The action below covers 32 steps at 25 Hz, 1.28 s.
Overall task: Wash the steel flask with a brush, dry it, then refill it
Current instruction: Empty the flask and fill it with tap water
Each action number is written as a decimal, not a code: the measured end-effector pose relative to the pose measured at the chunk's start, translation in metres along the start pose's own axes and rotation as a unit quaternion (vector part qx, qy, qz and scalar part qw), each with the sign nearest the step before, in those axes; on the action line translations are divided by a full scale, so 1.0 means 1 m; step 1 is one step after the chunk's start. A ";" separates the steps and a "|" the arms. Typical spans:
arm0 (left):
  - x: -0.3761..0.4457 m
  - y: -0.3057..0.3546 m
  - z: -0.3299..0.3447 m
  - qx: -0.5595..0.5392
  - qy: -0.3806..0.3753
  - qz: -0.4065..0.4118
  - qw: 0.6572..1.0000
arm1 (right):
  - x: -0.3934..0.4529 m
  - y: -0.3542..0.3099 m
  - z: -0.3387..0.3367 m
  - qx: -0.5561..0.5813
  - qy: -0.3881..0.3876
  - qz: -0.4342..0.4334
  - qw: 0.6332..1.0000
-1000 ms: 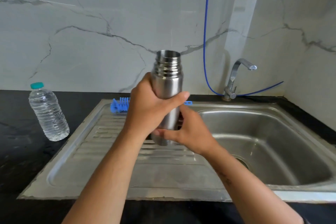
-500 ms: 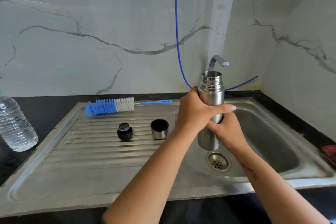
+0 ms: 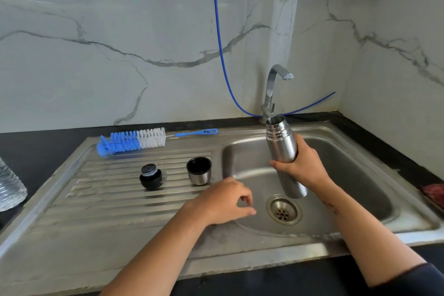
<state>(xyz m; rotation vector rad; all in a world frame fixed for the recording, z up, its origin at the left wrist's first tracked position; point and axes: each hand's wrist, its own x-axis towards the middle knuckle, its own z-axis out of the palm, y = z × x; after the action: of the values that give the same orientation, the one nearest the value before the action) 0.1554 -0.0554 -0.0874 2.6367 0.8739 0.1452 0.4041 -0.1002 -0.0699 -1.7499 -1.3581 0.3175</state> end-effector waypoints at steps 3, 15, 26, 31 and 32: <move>-0.003 -0.007 0.003 0.017 -0.022 0.002 1.000 | 0.003 0.012 0.001 -0.052 -0.029 0.000 0.998; -0.002 -0.012 0.000 0.007 -0.014 0.024 1.000 | 0.008 0.036 0.011 -0.345 -0.067 -0.022 0.936; -0.004 -0.009 -0.003 0.003 -0.020 0.022 1.000 | 0.009 0.037 0.013 -0.370 -0.039 -0.028 0.928; -0.005 -0.009 -0.004 0.004 -0.017 0.020 1.000 | 0.008 0.034 0.014 -0.374 -0.034 -0.038 0.926; -0.004 -0.010 -0.003 0.006 -0.016 0.021 1.000 | 0.008 0.034 0.014 -0.373 -0.033 -0.039 0.927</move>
<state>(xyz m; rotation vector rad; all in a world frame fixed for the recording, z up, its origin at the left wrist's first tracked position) 0.1462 -0.0496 -0.0878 2.6630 0.8118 0.1094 0.4208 -0.0871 -0.1011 -2.2942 -1.7295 -0.2296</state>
